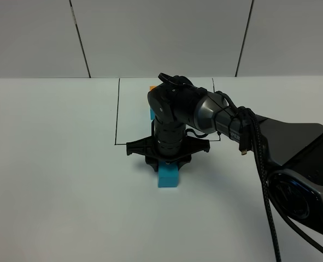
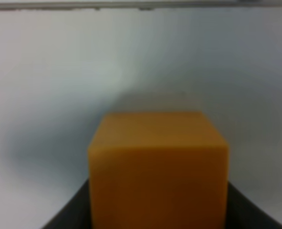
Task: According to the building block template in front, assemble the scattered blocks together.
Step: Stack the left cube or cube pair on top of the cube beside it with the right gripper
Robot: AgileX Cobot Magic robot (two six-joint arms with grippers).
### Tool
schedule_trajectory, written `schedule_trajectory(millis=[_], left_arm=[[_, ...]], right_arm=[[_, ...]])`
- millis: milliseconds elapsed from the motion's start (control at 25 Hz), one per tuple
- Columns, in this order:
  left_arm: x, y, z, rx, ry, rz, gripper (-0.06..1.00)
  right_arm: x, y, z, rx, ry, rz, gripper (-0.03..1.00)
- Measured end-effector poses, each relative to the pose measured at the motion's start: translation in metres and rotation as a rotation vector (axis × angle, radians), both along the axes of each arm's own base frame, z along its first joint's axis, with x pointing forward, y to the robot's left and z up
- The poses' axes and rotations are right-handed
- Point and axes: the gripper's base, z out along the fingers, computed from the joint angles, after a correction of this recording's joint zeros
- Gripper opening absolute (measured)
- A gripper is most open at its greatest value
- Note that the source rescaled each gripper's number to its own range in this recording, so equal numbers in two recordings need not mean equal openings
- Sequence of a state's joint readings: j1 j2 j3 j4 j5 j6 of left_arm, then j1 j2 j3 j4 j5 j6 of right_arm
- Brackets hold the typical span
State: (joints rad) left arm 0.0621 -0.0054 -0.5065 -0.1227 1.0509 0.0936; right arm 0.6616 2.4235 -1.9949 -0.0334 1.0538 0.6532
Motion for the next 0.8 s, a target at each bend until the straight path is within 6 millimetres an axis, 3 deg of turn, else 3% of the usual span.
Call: schedule_trajectory(millis=[320, 400, 560, 640, 800], left_arm=[[0.000, 0.000, 0.000, 0.001, 0.000, -0.001, 0.68], [0.000, 0.000, 0.000, 0.001, 0.000, -0.001, 0.68], [0.000, 0.000, 0.000, 0.001, 0.000, -0.001, 0.68], [0.000, 0.000, 0.000, 0.001, 0.000, -0.001, 0.68], [0.000, 0.000, 0.000, 0.001, 0.000, -0.001, 0.68]], right_arm=[[0.000, 0.000, 0.000, -0.006, -0.005, 0.045, 0.04], [0.000, 0.000, 0.000, -0.005, -0.005, 0.038, 0.22], [0.000, 0.000, 0.000, -0.005, -0.005, 0.029, 0.81], [0.000, 0.000, 0.001, -0.009, -0.008, 0.031, 0.93], [0.002, -0.008, 0.019, -0.017, -0.027, 0.053, 0.99]])
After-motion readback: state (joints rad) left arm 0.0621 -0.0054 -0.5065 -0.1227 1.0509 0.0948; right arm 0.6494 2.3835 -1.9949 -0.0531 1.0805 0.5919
